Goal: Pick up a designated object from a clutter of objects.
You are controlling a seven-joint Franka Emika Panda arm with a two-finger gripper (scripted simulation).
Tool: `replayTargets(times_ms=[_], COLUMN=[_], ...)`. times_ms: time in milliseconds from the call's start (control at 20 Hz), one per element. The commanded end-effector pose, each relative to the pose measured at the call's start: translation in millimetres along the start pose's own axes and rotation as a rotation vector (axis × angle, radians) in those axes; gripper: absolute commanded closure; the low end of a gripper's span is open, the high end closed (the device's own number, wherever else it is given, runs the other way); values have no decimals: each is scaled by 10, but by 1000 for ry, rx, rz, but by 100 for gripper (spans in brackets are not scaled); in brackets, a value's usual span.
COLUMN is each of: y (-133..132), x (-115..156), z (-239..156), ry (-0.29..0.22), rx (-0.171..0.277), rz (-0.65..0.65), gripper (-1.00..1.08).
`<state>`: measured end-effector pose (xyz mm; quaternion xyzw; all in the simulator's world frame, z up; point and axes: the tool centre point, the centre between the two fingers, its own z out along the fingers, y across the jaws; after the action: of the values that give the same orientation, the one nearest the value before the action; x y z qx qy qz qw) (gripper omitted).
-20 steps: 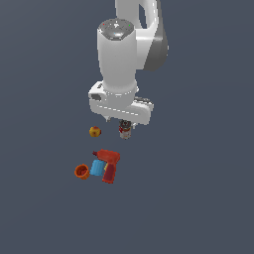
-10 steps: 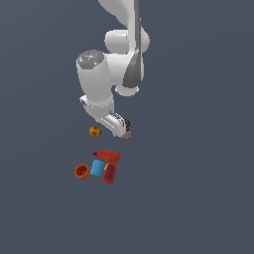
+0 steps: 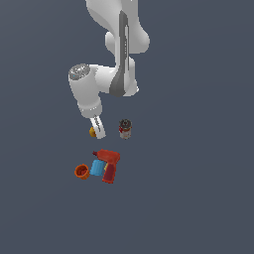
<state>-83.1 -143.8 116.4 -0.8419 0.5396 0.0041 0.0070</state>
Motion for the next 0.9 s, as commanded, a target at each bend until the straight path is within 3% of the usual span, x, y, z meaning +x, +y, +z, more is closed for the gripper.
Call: replayTargets(times_ms=[0, 400, 850], y=[150, 456, 502], x=[51, 134, 143], z=[103, 289, 337], ry=[4, 13, 15], rx=[-1, -5, -6], rz=[86, 249, 271], gripper=[-92, -92, -92])
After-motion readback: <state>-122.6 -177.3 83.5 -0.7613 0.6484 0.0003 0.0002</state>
